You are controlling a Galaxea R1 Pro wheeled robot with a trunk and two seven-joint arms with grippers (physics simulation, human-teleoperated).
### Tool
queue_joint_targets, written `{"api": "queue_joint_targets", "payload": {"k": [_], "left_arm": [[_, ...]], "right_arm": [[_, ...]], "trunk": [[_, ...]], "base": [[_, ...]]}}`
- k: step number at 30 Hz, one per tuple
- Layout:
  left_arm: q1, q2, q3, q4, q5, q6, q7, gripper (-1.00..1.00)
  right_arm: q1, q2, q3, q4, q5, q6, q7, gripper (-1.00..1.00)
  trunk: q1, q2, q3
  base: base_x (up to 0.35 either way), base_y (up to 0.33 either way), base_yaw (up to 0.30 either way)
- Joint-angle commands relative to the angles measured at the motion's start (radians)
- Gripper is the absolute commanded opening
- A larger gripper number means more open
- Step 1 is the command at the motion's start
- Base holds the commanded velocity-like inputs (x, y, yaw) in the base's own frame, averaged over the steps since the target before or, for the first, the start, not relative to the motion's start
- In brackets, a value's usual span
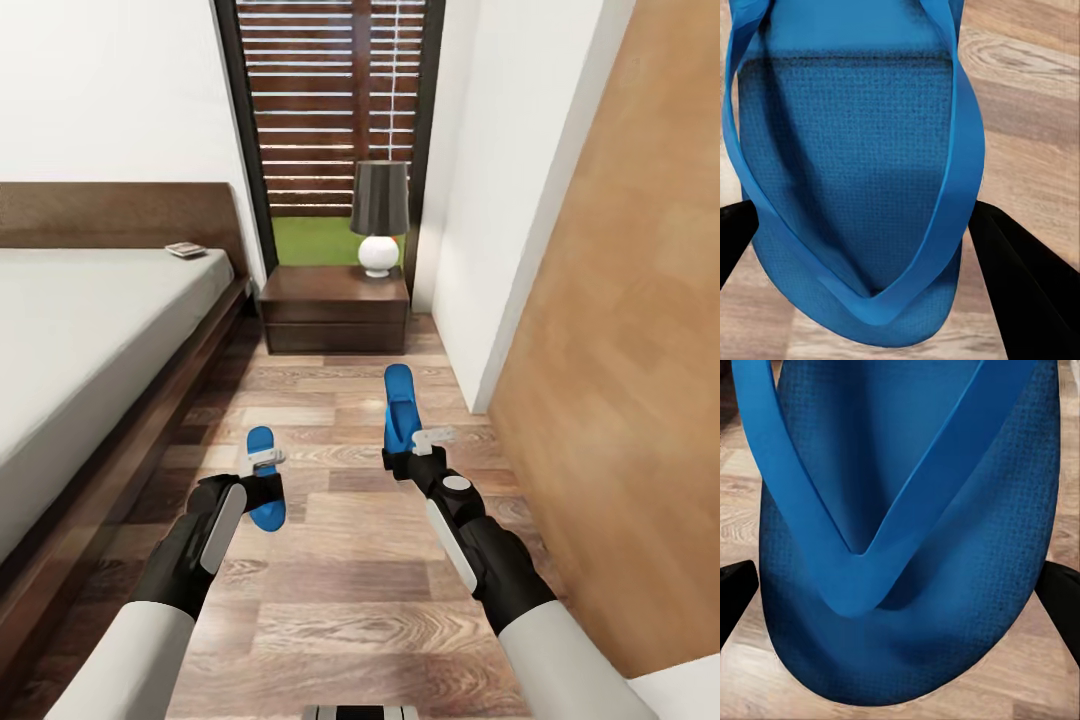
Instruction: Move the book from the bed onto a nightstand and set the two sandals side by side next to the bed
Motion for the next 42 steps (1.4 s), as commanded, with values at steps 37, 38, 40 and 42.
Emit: {"api": "queue_joint_targets", "payload": {"k": [37,38,40,42], "left_arm": [[0.001,0.001,-0.003,0.445,-0.004,-0.17,0.009,-1.0],[0.001,0.001,-0.003,0.445,-0.005,-0.17,0.009,-1.0],[0.001,0.0,-0.003,0.445,-0.003,-0.17,0.01,-1.0],[0.001,0.0,-0.003,0.445,-0.002,-0.17,0.01,-1.0]], "right_arm": [[-0.001,0.013,-0.005,0.508,-0.027,-0.145,-0.001,-1.0],[-0.001,0.013,-0.005,0.508,-0.026,-0.145,-0.001,-1.0],[-0.001,0.013,-0.005,0.508,-0.026,-0.145,-0.001,-1.0],[-0.001,0.013,-0.005,0.508,-0.026,-0.145,-0.001,-1.0]], "trunk": [[0.0,0.0,-0.001],[0.0,0.0,-0.001],[0.0,0.0,-0.001],[0.0,0.0,-0.001]], "base": [[0.103,0.0,0.143],[0.0,0.0,0.248],[0.0,0.0,0.248],[0.0,0.0,0.248]]}}
